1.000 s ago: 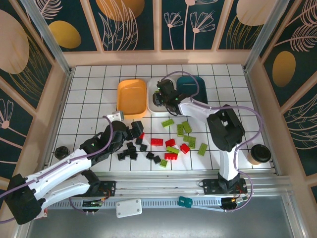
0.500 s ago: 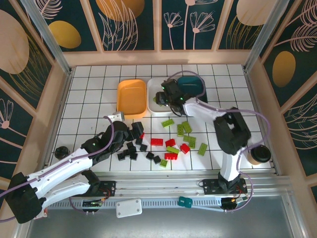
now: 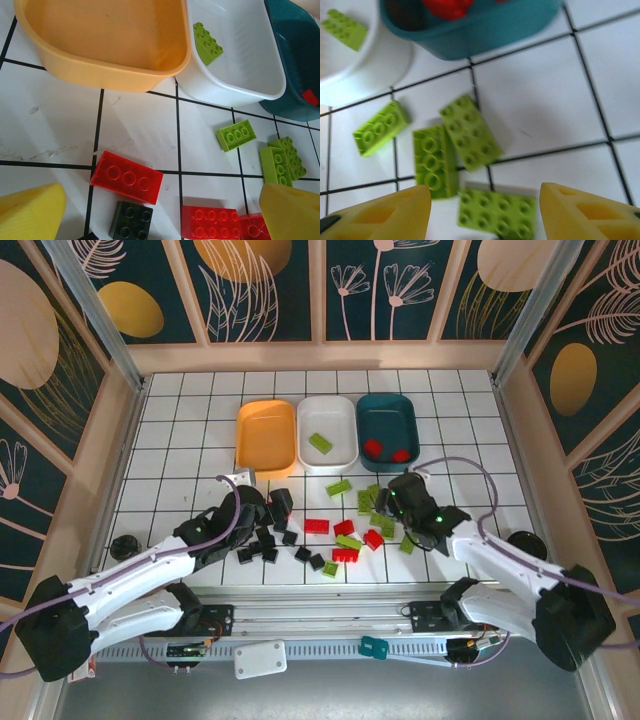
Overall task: Sort the legos into containers by color
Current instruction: Pick up the lego from the bottom-right of the table.
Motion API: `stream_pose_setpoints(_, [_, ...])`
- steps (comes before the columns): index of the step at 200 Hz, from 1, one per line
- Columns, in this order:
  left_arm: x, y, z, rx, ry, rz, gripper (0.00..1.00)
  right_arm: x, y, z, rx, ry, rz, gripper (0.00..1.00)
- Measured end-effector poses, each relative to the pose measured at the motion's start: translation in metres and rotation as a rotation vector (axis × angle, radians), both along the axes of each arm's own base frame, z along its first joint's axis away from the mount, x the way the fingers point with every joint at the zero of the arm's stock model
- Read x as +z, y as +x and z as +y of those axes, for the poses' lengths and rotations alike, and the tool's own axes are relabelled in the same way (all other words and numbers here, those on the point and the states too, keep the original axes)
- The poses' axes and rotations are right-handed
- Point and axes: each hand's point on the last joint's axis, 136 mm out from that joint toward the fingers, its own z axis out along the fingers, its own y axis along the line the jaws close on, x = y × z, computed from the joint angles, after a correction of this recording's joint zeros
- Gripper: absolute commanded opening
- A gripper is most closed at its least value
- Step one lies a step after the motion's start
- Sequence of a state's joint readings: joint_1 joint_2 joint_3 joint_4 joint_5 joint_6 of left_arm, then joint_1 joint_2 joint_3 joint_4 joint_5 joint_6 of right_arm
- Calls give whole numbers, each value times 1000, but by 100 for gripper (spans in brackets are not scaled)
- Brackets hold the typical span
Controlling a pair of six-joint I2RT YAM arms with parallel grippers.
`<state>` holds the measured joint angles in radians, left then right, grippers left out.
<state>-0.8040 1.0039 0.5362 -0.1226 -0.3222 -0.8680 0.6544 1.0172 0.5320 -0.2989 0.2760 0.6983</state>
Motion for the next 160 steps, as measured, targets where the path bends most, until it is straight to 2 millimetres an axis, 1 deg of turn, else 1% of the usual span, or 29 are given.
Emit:
stream_pose_setpoints(28, [-3, 0, 0, -1, 1, -2, 99, -10, -19, -21, -69, -3, 33, 60])
stream_pose_setpoints(62, [-7, -1, 2, 0, 6, 2, 99, -34, -34, -38, -133, -50, 124, 58])
stream_pose_setpoints(90, [-6, -3, 4, 3, 1, -6, 99, -50, -39, -44, -164, -85, 187, 56])
stream_pose_setpoints(134, [0, -4, 9, 17, -12, -33, 99, -66, -47, -48, -181, -116, 249, 55])
stream_pose_setpoints(160, [1, -4, 10, 21, -13, -38, 99, -77, -54, -49, -176, -125, 294, 52])
